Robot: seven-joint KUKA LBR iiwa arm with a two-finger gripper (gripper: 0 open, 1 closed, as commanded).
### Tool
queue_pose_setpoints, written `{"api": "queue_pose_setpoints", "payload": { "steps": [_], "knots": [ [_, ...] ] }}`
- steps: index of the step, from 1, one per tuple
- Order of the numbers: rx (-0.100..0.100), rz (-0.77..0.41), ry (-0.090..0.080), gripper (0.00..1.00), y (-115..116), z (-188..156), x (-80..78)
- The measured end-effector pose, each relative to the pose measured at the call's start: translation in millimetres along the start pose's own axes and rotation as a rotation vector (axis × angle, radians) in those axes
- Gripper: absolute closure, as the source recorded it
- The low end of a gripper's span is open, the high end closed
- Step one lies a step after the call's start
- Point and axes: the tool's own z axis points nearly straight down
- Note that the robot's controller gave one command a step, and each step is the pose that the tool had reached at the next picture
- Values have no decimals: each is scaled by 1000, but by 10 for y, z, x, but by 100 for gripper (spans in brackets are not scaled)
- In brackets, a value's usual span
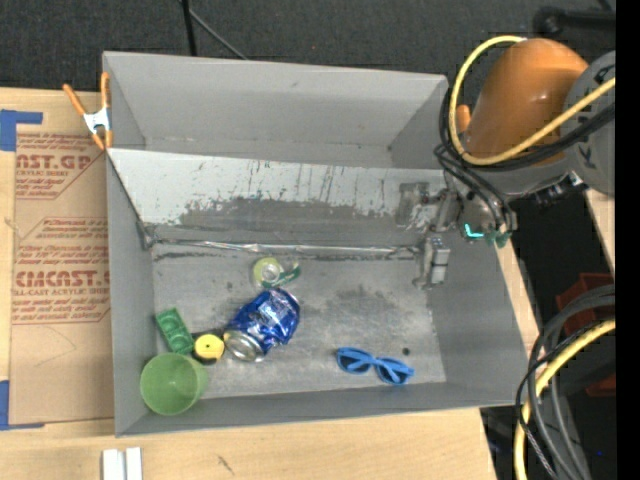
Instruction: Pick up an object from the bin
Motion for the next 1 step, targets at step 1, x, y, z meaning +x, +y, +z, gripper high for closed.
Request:
{"api": "queue_pose_setpoints", "payload": {
  "steps": [1],
  "knots": [
    [-2,105,1,0,338,1427,-23]
  ]
}}
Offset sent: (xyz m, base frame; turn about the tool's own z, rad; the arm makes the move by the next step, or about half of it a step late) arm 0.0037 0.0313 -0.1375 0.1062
